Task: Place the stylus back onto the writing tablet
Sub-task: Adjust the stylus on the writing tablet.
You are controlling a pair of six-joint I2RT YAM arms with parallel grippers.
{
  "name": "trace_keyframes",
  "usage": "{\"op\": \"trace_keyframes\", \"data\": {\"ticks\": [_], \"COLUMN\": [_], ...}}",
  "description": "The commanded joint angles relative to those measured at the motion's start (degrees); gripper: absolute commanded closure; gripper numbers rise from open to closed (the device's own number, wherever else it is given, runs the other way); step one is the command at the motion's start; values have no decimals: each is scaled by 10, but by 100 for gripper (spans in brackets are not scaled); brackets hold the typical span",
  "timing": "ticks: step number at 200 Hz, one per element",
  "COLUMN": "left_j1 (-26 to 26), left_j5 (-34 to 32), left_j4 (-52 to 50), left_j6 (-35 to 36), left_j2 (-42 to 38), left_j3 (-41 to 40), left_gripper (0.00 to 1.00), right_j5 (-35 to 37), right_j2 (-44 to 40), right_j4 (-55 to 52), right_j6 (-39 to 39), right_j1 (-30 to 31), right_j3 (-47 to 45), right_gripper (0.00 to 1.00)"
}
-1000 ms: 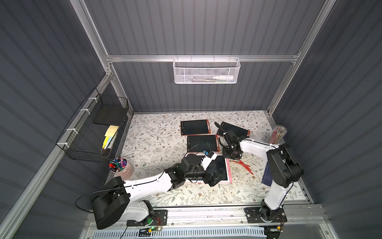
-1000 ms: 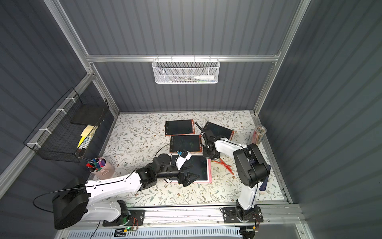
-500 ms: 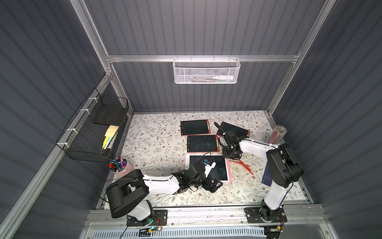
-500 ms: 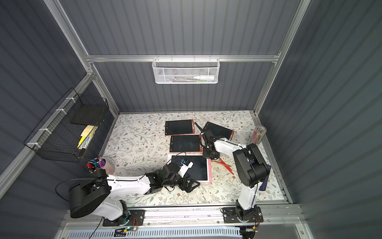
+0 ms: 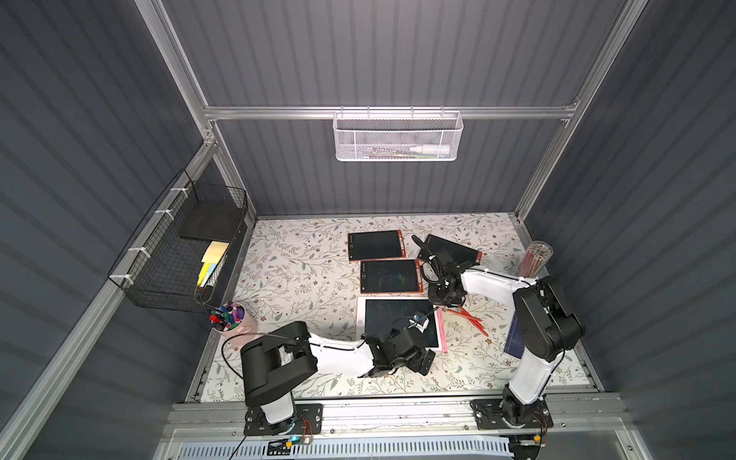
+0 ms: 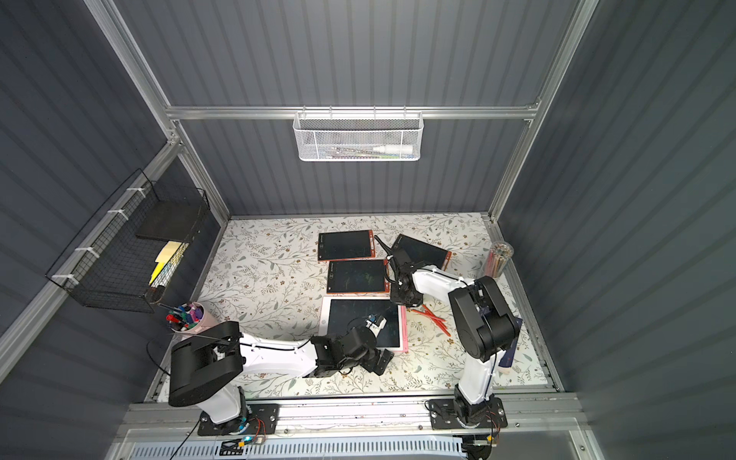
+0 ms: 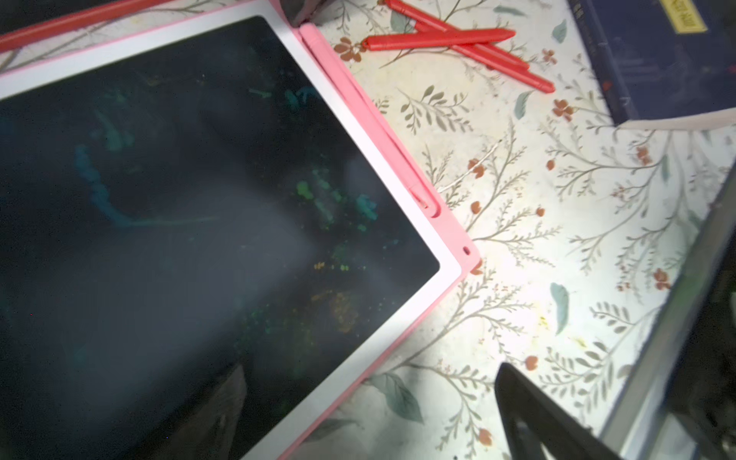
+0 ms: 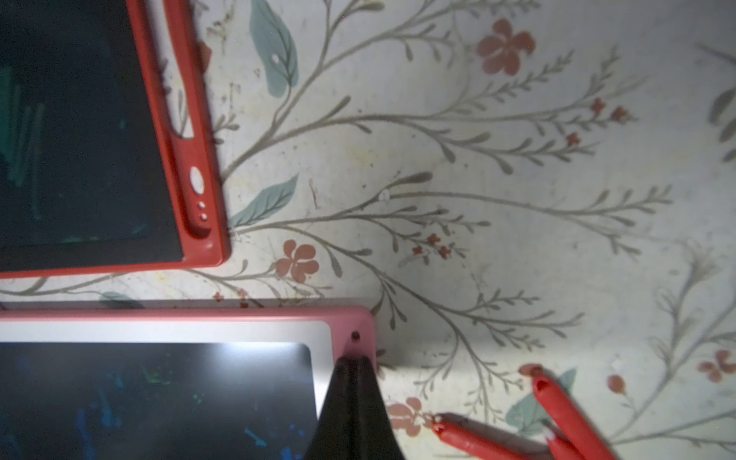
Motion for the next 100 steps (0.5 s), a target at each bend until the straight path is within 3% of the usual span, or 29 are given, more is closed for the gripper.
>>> {"op": "trace_keyframes", "data": {"ticks": [1,100], "left_j1": [-7,-39], "left_j5": [-43,-114], "left_j4": [-52,-137], "left_j6": [2,-31], "left_j2": [19,127], "left_j3": [17,84], "left_gripper": [1,1], "right_j5": [-20,-32], "right_j2": [30,36], "right_j4": [-22,-16], "right_j6": [-3,-3], "right_j1": [7,13], "right_j3": [-18,-19], "right_gripper": [100,100]}}
